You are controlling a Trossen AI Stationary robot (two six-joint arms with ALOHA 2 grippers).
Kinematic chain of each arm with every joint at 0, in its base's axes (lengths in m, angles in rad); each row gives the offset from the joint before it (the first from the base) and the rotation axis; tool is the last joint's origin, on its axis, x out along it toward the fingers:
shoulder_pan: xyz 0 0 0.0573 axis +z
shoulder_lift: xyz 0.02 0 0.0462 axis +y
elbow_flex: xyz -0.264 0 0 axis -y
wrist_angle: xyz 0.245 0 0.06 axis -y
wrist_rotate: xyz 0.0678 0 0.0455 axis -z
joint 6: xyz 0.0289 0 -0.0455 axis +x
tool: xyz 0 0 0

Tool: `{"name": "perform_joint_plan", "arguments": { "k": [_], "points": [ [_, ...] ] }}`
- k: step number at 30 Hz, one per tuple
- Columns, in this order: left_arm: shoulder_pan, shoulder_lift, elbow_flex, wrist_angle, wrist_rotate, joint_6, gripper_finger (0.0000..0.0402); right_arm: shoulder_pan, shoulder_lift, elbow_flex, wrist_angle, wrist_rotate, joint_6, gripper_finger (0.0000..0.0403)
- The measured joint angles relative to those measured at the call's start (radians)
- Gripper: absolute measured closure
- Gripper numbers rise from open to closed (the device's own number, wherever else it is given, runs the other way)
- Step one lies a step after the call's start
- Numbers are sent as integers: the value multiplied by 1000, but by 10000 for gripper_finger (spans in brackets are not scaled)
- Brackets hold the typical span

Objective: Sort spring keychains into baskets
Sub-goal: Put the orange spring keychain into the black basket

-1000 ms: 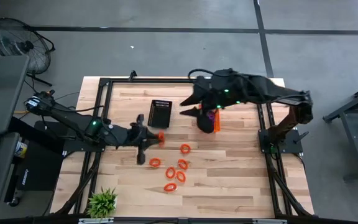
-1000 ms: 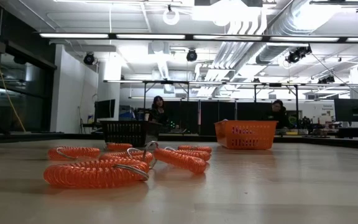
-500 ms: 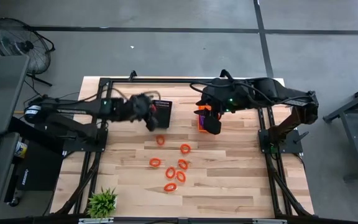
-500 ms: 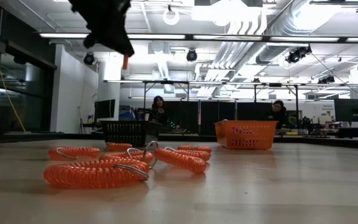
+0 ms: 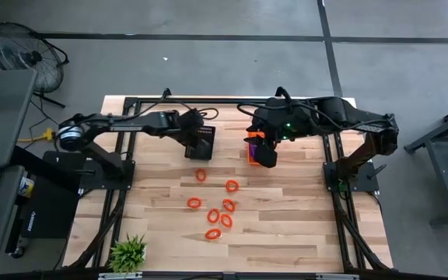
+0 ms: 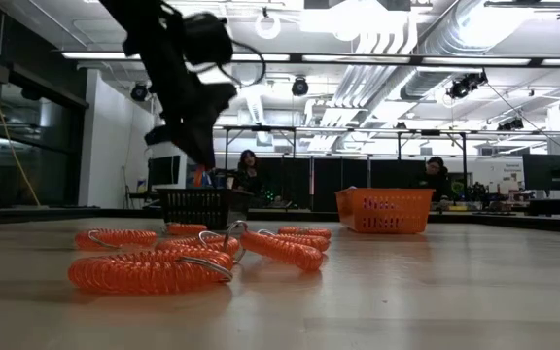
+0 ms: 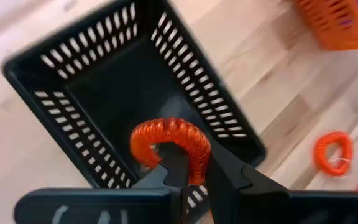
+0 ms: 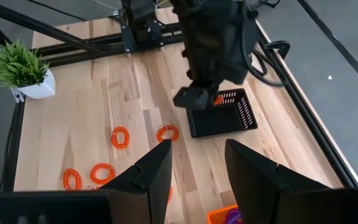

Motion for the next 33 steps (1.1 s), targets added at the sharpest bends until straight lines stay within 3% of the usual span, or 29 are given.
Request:
{"name": "perform_joint_plan", "arguments": {
  "k": [7,18,28,33],
  "points": [
    [17,96,1,21,24,-6,354,0,0,0,-7,-7,0,259],
    [17,101,2,39,22,-4,342,0,0,0,-24,-8,0,259],
    [16,101,2,36,47,17,241,0,0,0,-50,-8,8,259],
    [15,82,18,-20,53,25,223,0,0,0,-65,-13,20,259]
  ]
}}
